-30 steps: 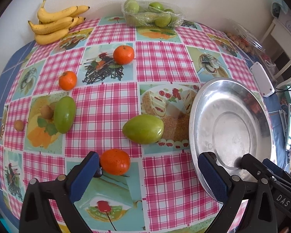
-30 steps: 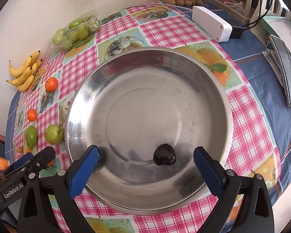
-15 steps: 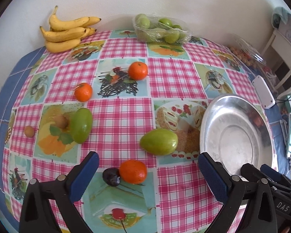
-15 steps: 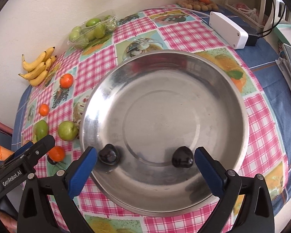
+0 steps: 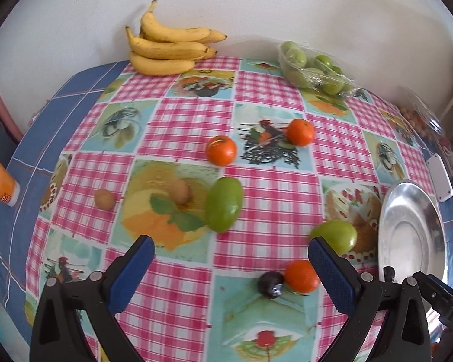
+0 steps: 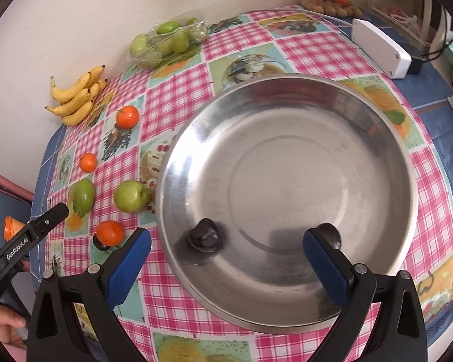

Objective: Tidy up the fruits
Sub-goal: 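Withdraw both open grippers from the bowl back toward the fruit, then grasp the tangerine with the right gripper while the left gripper grasps a dark plum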

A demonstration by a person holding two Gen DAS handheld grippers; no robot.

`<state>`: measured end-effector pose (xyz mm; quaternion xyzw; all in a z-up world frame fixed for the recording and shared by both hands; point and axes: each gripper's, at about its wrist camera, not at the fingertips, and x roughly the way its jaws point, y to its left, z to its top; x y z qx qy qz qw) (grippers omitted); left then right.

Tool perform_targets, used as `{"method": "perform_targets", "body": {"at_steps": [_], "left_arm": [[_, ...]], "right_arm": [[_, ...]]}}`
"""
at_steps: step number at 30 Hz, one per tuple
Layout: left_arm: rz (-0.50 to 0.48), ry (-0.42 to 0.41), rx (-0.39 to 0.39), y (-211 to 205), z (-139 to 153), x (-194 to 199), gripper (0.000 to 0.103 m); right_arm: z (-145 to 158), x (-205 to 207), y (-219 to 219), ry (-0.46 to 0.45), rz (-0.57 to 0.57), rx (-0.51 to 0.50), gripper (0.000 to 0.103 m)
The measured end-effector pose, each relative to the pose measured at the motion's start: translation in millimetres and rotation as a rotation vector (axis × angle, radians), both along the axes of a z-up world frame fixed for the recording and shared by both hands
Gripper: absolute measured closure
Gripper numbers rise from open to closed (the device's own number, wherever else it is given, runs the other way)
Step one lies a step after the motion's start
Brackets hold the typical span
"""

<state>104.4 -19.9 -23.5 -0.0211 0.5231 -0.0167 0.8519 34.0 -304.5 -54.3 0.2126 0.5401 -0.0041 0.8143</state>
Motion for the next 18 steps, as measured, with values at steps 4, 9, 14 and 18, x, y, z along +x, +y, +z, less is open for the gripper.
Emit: {"method": "perform_targets", "body": {"at_steps": [4,9,14,18], "left_arm": [[0.038,0.009,0.007,23,1,3,0.0],[0.083,0.017,0.0,47,3,4,0.0],[0.11,0.048,-0.032,60,-3,6,0.0],[0.123,0.072,-0.056,65,-9,8,0.0]], "right_arm": [[4,5,20,-0.008,0.046,0.034,0.003],[11,14,57,-0.018,0.117,0.076,0.003],[15,21,90,-0.02,0.169,0.087,0.003],[15,26,110,-0.029,0.213,0.103,0.003]]}}
